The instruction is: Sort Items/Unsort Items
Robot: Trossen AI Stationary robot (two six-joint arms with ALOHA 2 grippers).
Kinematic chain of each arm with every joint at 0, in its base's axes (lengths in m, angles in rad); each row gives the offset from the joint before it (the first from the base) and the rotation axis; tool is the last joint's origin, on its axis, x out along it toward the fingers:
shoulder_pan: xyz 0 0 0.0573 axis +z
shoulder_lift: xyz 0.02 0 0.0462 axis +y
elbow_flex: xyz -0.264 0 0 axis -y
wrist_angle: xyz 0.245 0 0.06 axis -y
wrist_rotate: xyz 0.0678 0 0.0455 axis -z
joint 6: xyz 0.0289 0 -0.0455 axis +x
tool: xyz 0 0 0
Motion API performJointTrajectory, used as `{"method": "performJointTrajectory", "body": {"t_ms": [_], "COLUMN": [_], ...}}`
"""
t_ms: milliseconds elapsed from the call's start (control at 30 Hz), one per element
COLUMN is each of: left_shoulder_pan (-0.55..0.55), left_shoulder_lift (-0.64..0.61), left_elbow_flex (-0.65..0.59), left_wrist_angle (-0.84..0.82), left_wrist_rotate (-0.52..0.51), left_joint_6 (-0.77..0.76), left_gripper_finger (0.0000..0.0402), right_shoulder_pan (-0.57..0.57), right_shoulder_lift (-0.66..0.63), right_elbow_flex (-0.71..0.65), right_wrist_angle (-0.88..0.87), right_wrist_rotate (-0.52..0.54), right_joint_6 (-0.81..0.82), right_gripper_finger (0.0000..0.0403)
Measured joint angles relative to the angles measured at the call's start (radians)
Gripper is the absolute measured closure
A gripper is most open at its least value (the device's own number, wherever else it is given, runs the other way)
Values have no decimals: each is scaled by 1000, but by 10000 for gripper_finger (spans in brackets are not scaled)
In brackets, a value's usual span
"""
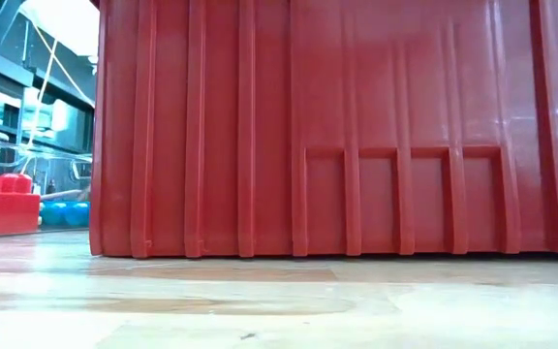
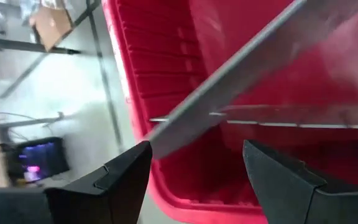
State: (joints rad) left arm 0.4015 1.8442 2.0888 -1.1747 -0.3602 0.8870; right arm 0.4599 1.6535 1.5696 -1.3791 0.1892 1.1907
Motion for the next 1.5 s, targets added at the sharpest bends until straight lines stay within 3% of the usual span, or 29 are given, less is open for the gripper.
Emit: {"method": "performJointTrajectory", "body": {"t_ms": [167, 400, 633, 767, 933, 1333, 1500], "left_shoulder_pan": [-5, 6, -13, -34, -27, -15, -15], "left_shoulder_lift": [26, 89, 132, 123, 105, 41, 35], "left_elbow_flex": [0, 0, 0, -1, 0, 4, 86], "left_wrist_angle": [133, 53, 49, 31, -3, 35, 38], "left_wrist_rotate": [-60, -15, -93, -116, -102, -164, -170], "left_joint_6": [68, 111, 138, 165, 174, 280, 320], "left_gripper_finger": [149, 149, 157, 223, 376, 397, 399], "right_shoulder_pan": [0, 0, 1, 2, -4, -24, -24], "right_shoulder_lift": [-1, -1, -1, -4, -6, -6, -7], "right_elbow_flex": [0, 0, 0, 63, 212, 434, 520], "right_wrist_angle": [42, 53, 51, -27, -150, -201, -194], "right_wrist_rotate": [-12, -34, -43, -20, 43, 133, 133], "right_joint_6": [-38, -91, -118, -104, -115, -103, -115], "right_gripper_finger": [402, 402, 402, 403, 403, 403, 403]}}
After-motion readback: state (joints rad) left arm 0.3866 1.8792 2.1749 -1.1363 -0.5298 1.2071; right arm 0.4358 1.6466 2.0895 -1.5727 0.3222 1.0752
